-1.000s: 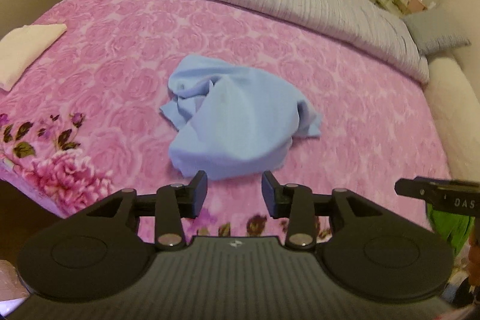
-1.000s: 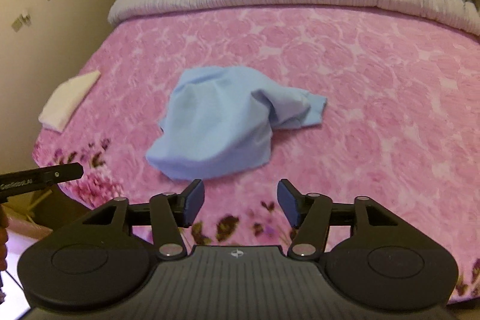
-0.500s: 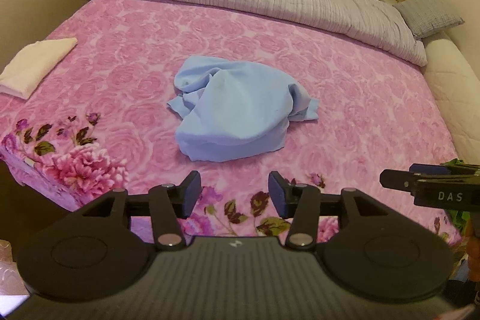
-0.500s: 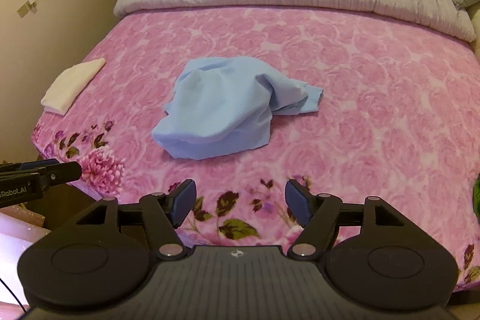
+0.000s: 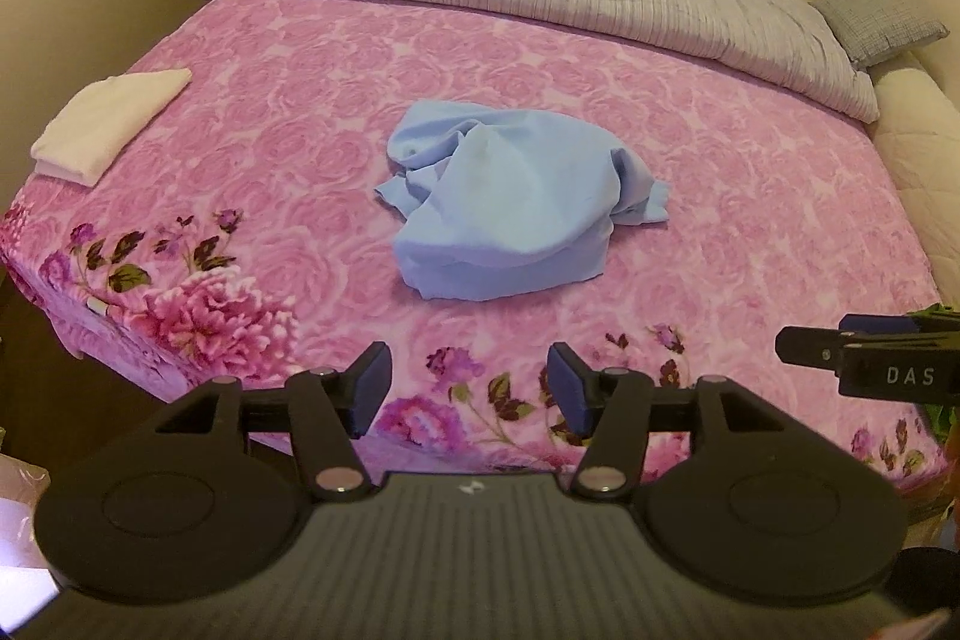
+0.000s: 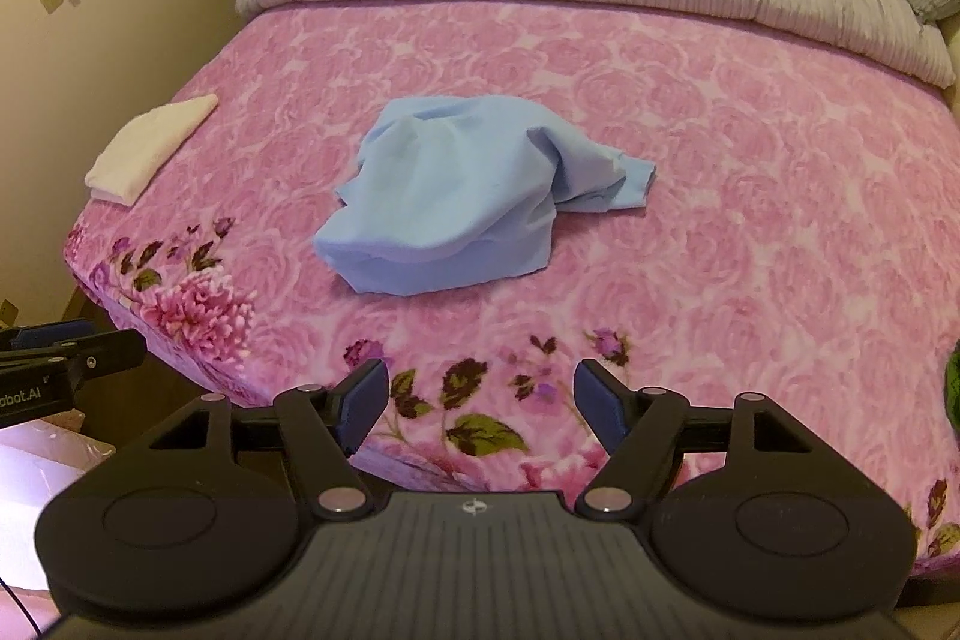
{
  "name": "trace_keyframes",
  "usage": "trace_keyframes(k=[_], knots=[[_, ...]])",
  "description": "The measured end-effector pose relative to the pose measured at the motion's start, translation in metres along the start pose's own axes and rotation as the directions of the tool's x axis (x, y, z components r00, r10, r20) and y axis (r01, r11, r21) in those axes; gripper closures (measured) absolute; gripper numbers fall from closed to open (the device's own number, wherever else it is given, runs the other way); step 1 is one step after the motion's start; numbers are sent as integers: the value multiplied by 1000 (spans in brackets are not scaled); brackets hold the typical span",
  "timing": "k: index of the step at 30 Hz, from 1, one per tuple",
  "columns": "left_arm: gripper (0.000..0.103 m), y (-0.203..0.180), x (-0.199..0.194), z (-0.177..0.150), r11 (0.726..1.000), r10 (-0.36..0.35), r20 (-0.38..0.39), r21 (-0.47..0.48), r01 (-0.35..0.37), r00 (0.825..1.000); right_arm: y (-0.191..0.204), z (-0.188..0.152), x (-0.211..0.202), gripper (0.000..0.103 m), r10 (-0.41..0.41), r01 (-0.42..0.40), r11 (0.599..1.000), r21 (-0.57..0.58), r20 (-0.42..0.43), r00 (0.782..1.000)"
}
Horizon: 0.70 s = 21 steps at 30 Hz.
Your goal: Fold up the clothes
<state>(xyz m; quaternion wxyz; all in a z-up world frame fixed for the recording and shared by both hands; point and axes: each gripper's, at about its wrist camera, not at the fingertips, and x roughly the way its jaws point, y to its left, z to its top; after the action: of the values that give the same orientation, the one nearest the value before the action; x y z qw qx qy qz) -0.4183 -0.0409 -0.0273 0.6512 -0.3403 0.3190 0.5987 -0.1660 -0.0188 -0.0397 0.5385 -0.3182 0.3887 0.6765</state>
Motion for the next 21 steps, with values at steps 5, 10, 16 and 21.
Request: trace_keyframes(k=[5, 10, 16, 21], knots=[[50, 6, 10, 9, 1000, -20, -2, 4, 20, 1000, 0, 7, 4, 31, -10, 10, 1000, 11, 6, 1000], [50, 15, 36, 34, 998, -55, -19, 17, 56, 998, -4, 23, 18, 31, -32, 32, 999, 41, 1, 999], [50, 45, 96, 79, 992, -119, -72, 23, 121, 990, -12, 56, 59, 31, -72, 75, 990, 116, -23, 997], [51, 92, 163, 121, 985, -169, -121, -3, 170, 978, -20, 87, 111, 31, -128, 143, 967, 211, -86, 988]])
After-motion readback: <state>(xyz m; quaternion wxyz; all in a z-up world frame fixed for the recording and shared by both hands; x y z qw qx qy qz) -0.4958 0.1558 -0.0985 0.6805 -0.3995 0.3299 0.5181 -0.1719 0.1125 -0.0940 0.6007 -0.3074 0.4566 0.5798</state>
